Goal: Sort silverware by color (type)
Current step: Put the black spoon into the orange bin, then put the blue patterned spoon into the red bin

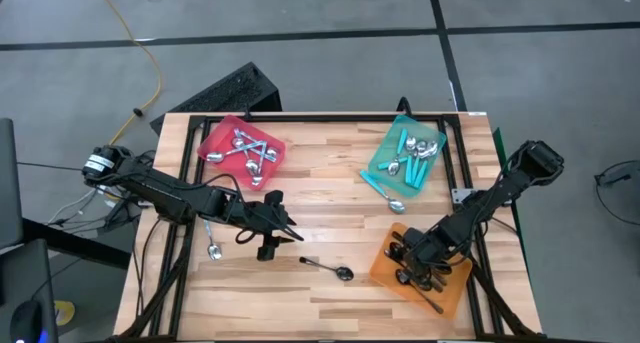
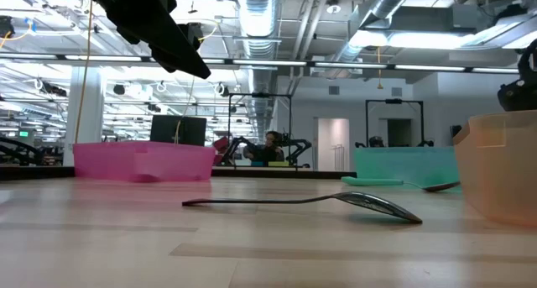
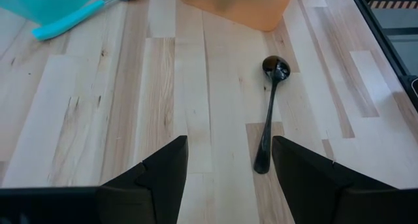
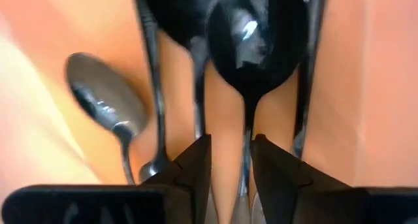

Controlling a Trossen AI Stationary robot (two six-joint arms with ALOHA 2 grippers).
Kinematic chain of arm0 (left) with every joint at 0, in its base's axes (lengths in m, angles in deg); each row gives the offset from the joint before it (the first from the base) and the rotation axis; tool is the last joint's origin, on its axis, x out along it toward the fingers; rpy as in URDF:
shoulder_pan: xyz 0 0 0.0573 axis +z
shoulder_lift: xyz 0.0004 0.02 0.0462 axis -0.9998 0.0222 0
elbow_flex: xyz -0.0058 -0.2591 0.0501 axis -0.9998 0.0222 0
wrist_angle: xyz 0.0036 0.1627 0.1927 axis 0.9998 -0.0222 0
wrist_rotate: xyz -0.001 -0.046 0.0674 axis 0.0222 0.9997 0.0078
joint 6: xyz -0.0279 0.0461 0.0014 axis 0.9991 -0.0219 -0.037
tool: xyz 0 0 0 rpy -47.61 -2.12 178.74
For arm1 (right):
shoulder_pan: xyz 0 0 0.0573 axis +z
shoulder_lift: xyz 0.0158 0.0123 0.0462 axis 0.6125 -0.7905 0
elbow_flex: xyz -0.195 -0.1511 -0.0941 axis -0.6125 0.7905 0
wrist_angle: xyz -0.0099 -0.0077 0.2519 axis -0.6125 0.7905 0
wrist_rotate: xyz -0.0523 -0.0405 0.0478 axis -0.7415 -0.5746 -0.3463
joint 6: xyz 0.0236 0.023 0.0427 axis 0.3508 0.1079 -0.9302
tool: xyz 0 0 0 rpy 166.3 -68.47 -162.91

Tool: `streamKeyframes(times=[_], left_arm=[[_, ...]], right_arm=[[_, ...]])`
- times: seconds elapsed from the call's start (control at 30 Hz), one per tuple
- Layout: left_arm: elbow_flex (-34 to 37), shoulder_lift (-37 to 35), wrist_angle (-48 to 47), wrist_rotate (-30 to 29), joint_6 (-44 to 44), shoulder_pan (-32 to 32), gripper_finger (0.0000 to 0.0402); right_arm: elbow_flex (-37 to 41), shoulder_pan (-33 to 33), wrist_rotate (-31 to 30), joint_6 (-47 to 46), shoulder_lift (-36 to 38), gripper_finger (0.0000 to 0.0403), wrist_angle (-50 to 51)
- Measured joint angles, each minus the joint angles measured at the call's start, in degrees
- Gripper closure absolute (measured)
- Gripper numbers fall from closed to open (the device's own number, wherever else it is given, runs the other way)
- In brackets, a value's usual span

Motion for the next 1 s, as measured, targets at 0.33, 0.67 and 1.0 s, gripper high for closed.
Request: streamKeyframes(times=[0.33,0.67,1.0], left_arm=[[0.0,0.0,0.0,-0.3,-0.4,0.0,0.0196],[0.0,0.0,0.0,-0.3,-0.4,0.0,0.0196],[0.0,0.0,-0.2,-0.2,2.2,0.0,0.0196]], right_arm=[[-5.0,0.0,0.2,2.0,0.3,0.0271,5.0],[-16.5,-3.1,0.0,11.1,0.3,0.0271,19.4],[-27.0,-12.0,-6.3,25.0,0.3,0.0271,25.8]])
